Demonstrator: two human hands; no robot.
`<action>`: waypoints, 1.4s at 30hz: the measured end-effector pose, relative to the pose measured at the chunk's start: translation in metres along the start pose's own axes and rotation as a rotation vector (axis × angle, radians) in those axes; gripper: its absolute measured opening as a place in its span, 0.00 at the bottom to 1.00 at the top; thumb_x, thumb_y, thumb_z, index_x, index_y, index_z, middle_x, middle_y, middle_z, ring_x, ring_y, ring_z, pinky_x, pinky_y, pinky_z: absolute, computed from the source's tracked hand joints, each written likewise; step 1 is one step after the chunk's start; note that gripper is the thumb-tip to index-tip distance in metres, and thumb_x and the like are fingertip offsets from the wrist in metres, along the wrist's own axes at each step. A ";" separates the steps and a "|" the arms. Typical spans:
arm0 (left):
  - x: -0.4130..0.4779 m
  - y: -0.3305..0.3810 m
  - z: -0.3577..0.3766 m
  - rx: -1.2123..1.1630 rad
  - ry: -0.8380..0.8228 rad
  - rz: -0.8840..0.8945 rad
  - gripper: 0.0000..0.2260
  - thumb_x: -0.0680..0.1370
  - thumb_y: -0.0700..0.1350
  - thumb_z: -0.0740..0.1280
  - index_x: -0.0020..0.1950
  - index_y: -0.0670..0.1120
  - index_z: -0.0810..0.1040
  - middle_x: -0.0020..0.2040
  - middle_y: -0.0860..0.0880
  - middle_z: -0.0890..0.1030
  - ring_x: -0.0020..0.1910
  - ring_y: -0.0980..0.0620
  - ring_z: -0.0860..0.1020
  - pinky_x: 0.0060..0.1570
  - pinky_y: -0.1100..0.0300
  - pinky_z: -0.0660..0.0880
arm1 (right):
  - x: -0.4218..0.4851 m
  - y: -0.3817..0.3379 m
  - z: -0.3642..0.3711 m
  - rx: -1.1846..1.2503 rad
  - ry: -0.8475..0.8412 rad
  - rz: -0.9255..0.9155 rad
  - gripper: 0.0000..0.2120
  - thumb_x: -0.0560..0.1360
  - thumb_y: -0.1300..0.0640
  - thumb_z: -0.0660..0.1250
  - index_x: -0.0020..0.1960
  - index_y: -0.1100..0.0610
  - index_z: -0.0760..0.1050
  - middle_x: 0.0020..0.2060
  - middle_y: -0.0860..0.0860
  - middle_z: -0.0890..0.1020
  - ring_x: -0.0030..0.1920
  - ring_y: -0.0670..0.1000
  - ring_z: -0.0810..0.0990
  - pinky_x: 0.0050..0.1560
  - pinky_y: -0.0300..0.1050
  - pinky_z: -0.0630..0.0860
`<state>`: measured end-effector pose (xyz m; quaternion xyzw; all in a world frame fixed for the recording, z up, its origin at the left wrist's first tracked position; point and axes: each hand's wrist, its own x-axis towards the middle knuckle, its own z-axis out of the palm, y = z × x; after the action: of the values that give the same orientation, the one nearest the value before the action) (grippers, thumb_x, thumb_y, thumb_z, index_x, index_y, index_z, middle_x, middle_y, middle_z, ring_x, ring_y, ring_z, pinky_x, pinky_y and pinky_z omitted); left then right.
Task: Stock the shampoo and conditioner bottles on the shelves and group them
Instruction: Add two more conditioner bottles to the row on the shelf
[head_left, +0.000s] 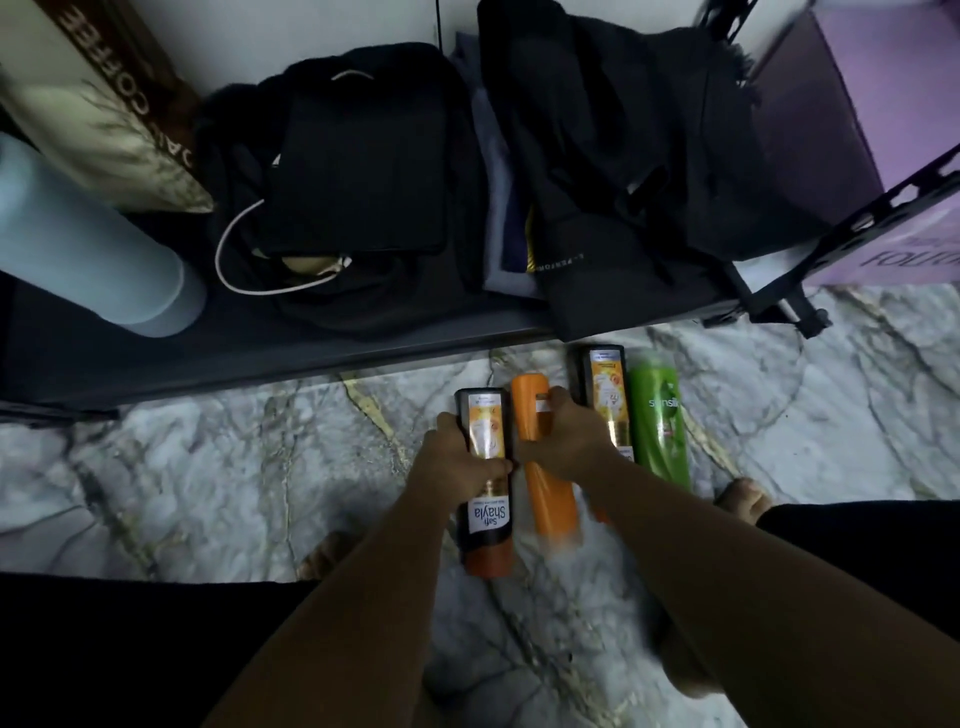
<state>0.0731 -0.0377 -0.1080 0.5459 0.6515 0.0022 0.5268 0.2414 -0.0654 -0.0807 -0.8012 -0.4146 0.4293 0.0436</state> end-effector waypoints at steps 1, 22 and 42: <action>-0.002 -0.002 -0.002 0.004 0.008 0.008 0.31 0.64 0.48 0.84 0.58 0.47 0.69 0.51 0.49 0.80 0.49 0.49 0.82 0.49 0.50 0.82 | -0.004 0.000 0.000 0.037 0.013 0.008 0.33 0.68 0.49 0.78 0.67 0.56 0.67 0.47 0.50 0.78 0.48 0.53 0.78 0.47 0.44 0.74; -0.109 0.023 -0.057 -0.266 0.033 0.248 0.25 0.63 0.34 0.79 0.54 0.52 0.76 0.48 0.49 0.85 0.50 0.48 0.84 0.52 0.46 0.82 | -0.115 -0.020 -0.033 0.350 0.027 -0.231 0.18 0.61 0.67 0.74 0.48 0.52 0.83 0.42 0.50 0.86 0.45 0.53 0.85 0.46 0.59 0.83; -0.174 0.041 -0.064 -0.300 0.211 0.263 0.14 0.71 0.40 0.79 0.51 0.52 0.80 0.48 0.53 0.85 0.50 0.51 0.82 0.51 0.55 0.78 | -0.160 -0.022 -0.039 0.604 0.108 -0.237 0.18 0.69 0.61 0.76 0.54 0.45 0.78 0.49 0.48 0.85 0.53 0.53 0.83 0.59 0.57 0.80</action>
<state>0.0319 -0.1087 0.0638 0.5381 0.6187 0.2249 0.5264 0.2101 -0.1518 0.0575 -0.7198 -0.3562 0.4816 0.3508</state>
